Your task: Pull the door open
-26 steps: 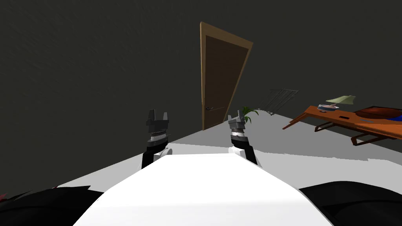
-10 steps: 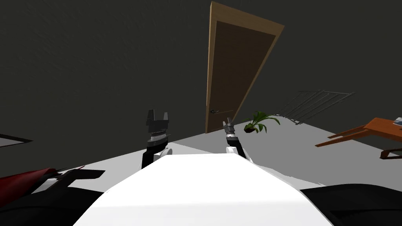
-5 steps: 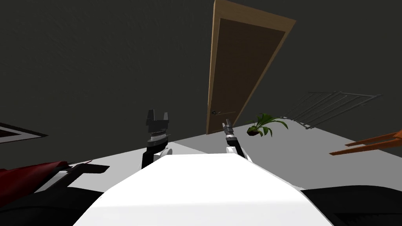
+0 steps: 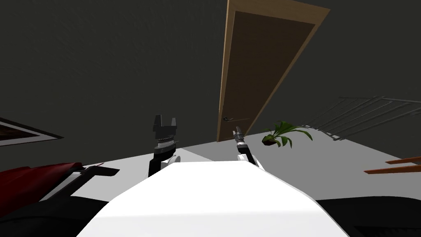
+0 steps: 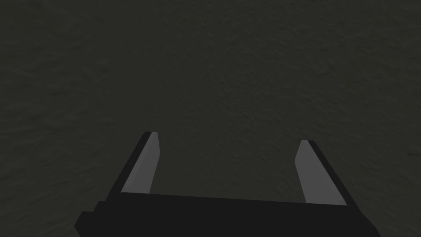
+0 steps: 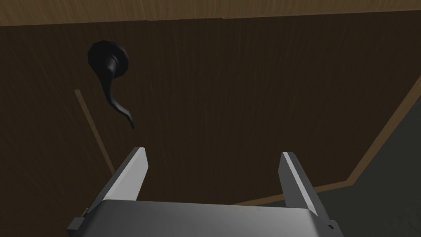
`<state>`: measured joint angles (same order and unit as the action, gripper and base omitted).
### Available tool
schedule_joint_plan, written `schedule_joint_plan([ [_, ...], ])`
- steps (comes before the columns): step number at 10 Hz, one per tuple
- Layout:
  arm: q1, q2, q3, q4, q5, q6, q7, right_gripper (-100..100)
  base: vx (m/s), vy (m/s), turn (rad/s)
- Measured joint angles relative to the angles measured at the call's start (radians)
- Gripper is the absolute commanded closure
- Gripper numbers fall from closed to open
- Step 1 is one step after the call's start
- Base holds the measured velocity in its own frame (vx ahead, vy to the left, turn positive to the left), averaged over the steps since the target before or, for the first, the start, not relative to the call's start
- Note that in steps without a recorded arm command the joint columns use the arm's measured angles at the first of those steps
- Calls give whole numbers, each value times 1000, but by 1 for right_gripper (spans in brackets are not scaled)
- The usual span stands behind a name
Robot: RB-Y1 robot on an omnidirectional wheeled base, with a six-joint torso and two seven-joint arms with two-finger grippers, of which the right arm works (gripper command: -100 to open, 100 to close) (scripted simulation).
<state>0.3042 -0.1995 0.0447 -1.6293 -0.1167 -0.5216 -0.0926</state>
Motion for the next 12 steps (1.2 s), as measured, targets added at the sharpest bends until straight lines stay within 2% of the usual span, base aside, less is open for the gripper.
schedule_joint_plan([
  [2, -19, -7, 0, 50, 2, -10, -3, -100, 44, -26, 83],
  [5, -50, -35, -5, 141, 0, -36, -17, -100, 57, -47, 94],
  [7, -73, -51, -7, 197, 0, -42, -23, -100, 63, -33, 101],
  [9, -86, -65, -9, 239, -1, -50, -30, -100, 41, -42, 60],
  [12, -114, -80, -11, 324, -1, -74, -39, -100, 44, -32, 71],
])
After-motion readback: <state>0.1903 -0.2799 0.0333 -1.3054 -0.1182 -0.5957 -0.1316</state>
